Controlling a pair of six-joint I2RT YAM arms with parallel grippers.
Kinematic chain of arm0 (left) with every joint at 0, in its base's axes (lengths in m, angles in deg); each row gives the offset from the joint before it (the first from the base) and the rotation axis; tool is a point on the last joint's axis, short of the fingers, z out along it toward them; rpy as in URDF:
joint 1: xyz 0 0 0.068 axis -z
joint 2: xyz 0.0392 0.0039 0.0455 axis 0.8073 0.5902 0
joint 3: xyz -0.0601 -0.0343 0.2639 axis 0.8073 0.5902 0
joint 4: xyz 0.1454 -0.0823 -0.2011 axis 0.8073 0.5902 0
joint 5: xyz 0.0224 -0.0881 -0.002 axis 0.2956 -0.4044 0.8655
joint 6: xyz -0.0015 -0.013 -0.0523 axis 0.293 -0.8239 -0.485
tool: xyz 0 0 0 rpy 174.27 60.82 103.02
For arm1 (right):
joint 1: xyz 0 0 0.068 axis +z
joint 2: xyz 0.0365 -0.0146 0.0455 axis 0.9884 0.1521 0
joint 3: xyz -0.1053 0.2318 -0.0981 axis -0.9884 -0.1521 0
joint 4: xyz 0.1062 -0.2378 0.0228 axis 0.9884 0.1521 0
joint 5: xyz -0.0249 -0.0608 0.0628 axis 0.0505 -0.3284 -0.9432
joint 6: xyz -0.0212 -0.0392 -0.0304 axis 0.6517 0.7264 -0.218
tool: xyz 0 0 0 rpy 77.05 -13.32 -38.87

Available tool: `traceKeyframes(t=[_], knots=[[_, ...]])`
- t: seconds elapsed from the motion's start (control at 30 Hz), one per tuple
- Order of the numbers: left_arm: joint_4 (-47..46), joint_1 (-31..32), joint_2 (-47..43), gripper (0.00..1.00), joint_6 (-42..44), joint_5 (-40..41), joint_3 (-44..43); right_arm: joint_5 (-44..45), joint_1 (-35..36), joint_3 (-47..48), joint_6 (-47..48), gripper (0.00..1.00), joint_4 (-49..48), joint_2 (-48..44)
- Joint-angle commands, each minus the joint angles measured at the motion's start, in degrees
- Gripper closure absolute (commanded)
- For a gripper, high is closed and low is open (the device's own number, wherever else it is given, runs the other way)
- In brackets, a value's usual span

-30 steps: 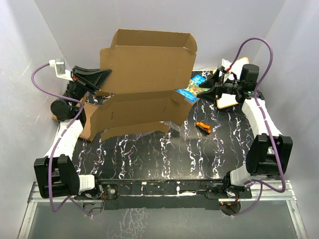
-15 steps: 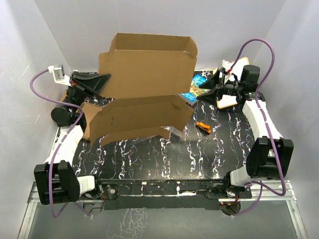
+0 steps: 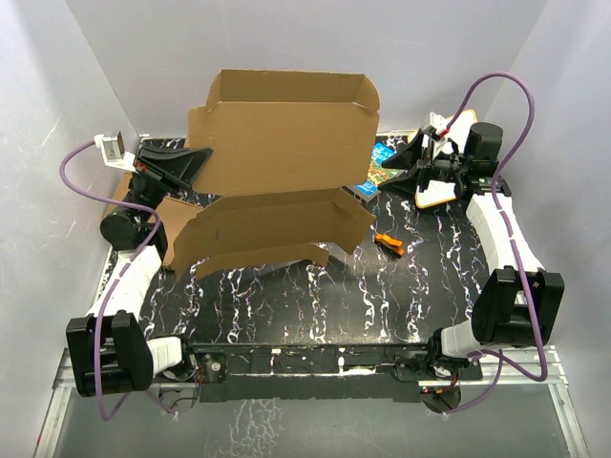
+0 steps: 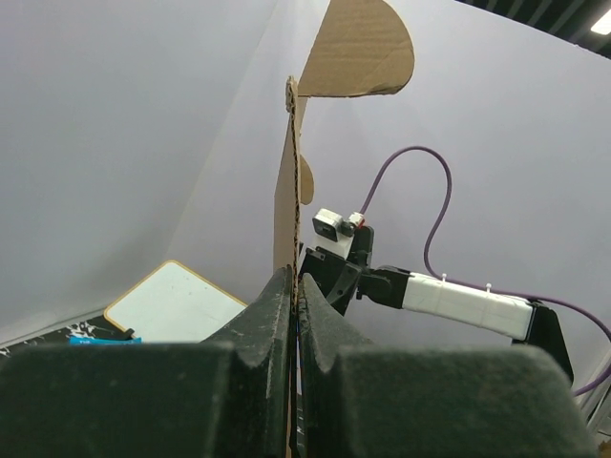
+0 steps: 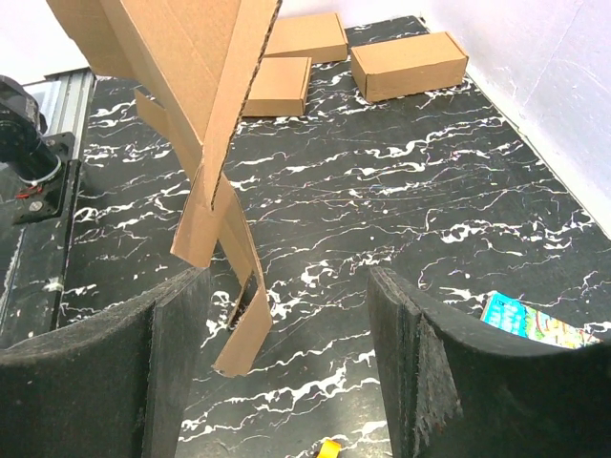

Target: Fold the paper box

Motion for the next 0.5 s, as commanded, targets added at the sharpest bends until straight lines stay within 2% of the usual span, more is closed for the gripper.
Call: traceKeyframes(t=[0.0, 0.13, 0.47], knots=[[-4.3, -0.38, -2.33, 1.0, -1.47, 1.3, -0.01, -1.35, -0.29, -0.04, -5.78, 0.29, -8.75, -1.2], [-5.8, -0.37, -2.08, 1.0, -2.84, 1.71, 0.58, -1.38, 0.09, 0.29, -10.5, 0.29, -12.02, -0.36], [-8.32, -0.38, -0.9, 1.0, -5.52, 2.37, 0.75, 1.43, 2.02, 2.63, -15.62, 0.3, -15.24, 1.3]])
